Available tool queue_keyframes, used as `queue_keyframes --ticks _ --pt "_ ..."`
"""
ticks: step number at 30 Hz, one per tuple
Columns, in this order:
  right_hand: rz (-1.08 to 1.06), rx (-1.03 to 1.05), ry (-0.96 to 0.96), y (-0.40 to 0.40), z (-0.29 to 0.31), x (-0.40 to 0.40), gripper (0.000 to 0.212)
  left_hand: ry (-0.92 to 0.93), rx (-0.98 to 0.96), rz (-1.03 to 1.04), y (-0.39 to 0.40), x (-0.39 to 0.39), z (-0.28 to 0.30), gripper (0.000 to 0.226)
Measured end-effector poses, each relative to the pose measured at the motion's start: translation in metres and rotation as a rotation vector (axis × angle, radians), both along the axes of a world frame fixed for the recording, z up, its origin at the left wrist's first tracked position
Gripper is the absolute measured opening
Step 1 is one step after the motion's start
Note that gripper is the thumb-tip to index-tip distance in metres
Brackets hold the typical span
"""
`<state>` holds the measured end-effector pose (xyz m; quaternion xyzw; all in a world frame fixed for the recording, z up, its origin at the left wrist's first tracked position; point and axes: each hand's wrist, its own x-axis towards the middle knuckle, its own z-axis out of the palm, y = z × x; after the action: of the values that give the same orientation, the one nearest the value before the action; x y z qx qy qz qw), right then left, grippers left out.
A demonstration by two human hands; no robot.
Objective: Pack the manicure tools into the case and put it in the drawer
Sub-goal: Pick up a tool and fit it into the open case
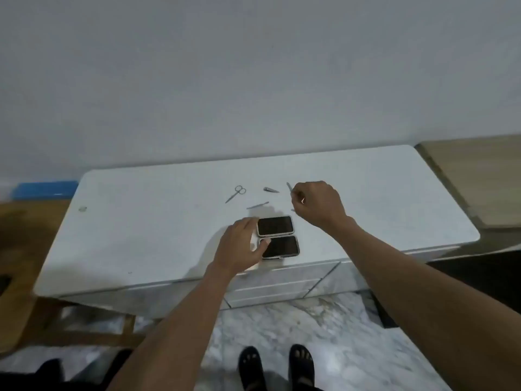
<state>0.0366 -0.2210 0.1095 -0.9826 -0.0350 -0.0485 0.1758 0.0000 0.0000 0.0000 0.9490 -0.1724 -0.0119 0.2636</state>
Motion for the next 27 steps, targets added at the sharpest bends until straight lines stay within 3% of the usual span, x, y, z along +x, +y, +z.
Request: queue_keyframes --ticks 12,21,27 --pt "-0.072 0.065 0.176 -0.052 -0.064 0.013 0.018 -0.042 0.099 -0.027 -0.008 -0.001 -0.049 0.111" --pt "-0.042 0.096 0.258 -0.065 -0.089 0.035 0.031 -0.1 0.177 -0.058 -0.004 0.014 -0.058 0.116" --pt "-0.009 0.08 0.313 -0.063 -0.102 0.046 0.02 -0.151 0.178 -0.073 -0.004 0.016 -0.066 0.115"
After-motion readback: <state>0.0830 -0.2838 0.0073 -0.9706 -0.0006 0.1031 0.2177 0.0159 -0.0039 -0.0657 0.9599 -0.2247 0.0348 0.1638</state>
